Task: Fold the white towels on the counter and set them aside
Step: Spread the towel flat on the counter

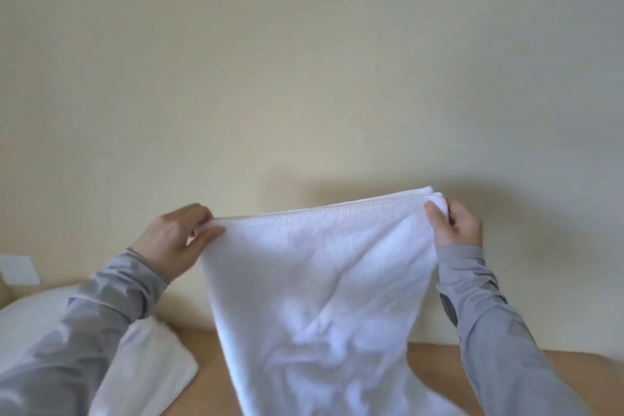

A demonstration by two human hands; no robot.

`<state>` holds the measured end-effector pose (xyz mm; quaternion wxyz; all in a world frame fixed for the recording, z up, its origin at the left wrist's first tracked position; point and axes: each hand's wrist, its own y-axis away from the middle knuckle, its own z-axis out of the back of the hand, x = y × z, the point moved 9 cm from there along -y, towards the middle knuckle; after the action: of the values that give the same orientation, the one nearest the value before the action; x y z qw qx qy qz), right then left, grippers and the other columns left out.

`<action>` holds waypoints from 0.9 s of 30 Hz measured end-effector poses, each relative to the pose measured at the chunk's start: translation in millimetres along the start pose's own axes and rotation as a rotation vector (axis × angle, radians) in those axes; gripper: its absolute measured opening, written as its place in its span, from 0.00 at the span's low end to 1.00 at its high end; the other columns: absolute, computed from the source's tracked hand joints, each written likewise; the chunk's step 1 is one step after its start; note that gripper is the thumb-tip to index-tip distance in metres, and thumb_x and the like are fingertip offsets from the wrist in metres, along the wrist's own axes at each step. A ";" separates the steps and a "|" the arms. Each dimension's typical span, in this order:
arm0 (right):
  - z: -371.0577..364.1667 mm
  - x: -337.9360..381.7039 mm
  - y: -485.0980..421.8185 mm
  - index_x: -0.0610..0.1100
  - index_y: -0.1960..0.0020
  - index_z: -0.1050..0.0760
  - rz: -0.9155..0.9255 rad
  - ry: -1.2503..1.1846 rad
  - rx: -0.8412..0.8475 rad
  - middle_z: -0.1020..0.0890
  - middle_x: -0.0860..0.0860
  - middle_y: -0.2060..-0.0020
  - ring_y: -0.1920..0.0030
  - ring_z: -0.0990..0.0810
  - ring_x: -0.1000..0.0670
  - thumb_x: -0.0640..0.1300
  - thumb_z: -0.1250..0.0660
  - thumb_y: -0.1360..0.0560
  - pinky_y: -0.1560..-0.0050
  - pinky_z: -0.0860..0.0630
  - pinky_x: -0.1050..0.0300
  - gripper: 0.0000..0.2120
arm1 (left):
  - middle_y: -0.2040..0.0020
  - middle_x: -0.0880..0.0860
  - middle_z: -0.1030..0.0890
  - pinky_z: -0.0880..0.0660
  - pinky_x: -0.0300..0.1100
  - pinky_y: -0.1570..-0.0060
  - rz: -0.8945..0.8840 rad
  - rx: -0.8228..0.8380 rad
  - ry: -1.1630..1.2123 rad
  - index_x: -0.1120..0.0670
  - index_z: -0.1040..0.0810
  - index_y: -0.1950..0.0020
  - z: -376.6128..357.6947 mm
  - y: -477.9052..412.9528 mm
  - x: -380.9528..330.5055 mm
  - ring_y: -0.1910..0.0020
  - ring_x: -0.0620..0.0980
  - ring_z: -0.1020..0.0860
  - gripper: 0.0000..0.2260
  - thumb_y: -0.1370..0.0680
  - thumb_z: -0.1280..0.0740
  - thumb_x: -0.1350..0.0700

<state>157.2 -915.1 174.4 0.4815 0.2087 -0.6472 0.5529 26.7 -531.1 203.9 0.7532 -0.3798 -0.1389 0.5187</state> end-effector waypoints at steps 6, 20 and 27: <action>71.1 103.7 -73.2 0.44 0.69 0.32 0.143 -0.259 -0.175 0.35 0.55 0.77 0.70 0.39 0.54 0.38 0.32 0.27 0.68 0.40 0.58 0.15 | 0.67 0.54 0.27 0.39 0.36 0.66 -0.282 -0.261 -0.123 0.64 0.24 0.61 107.8 -130.6 -84.2 0.68 0.48 0.32 0.19 0.24 0.43 0.50; 114.4 214.3 -85.4 0.43 0.66 0.25 0.406 -0.023 -0.103 0.26 0.46 0.69 0.66 0.30 0.50 0.42 0.29 0.31 0.63 0.33 0.54 0.08 | 0.64 0.60 0.21 0.37 0.41 0.64 -0.107 -0.182 -0.276 0.64 0.22 0.58 155.1 -162.4 -91.6 0.64 0.55 0.25 0.07 0.24 0.33 0.61; 133.7 249.3 -91.3 0.45 0.67 0.28 0.515 -0.030 -0.086 0.26 0.47 0.69 0.65 0.30 0.49 0.43 0.30 0.31 0.63 0.34 0.54 0.09 | 0.65 0.53 0.23 0.39 0.35 0.69 -0.215 -0.342 -0.317 0.61 0.22 0.58 197.3 -171.4 -125.8 0.67 0.54 0.27 0.04 0.25 0.32 0.62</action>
<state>66.1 -999.7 444.4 0.3236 0.0248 -0.7090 0.6261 -29.7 -588.0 482.7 0.6975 -0.3988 -0.3806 0.4579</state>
